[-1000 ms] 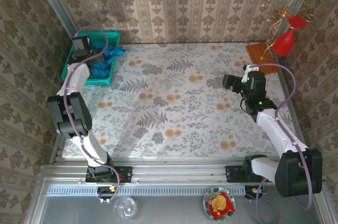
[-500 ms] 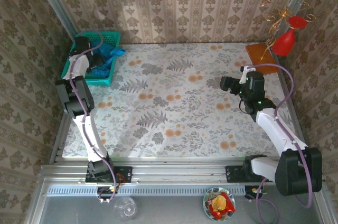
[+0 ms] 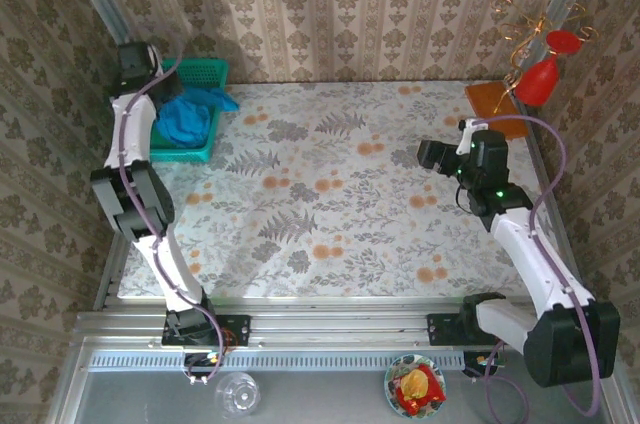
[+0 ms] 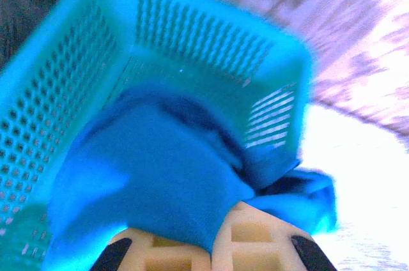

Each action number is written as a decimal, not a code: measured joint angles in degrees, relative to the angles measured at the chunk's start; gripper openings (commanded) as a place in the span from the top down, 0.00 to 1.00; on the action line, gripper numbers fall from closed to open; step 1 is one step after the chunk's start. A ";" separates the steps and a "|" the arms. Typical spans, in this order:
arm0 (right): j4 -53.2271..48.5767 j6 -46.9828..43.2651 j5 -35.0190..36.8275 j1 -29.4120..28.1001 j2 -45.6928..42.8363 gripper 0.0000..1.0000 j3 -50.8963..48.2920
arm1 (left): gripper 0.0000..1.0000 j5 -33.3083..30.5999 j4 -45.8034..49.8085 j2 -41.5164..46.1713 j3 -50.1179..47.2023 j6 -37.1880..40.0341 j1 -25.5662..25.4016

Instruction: Fold the inside-out t-shirt

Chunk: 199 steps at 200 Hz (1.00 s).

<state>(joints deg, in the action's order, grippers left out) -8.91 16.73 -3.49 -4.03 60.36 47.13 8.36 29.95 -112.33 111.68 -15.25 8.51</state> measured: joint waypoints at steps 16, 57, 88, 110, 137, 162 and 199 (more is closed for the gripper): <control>-1.77 0.00 0.02 0.00 -1.84 0.06 1.62 | 1.00 2.93 -0.50 4.90 1.27 -0.09 -1.18; -5.62 0.00 0.02 0.00 -5.49 0.06 5.55 | 1.00 10.49 -0.76 13.29 6.86 -0.11 -6.91; -7.80 0.02 0.02 0.00 -7.67 0.06 6.54 | 1.00 14.40 -0.31 19.26 4.92 -0.17 -13.11; -9.66 0.02 0.00 0.00 -8.92 0.06 6.60 | 1.00 15.50 -0.85 23.58 -1.97 -0.15 -18.29; -11.58 0.48 -0.20 0.00 -10.10 0.07 6.60 | 1.00 15.87 -2.29 26.29 -13.90 -0.20 -24.33; -13.27 1.66 -1.29 0.00 -11.41 0.07 6.49 | 1.00 15.67 -3.21 25.88 -24.74 -1.11 -28.76; -13.92 3.91 -2.40 -0.44 -12.37 0.09 5.64 | 0.96 14.82 -3.37 23.37 -29.99 -1.51 -36.59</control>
<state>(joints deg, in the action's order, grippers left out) -22.83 20.64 -5.89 -4.47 47.99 52.77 23.18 26.59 -88.97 81.69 -16.75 -28.08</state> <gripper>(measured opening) 0.914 0.064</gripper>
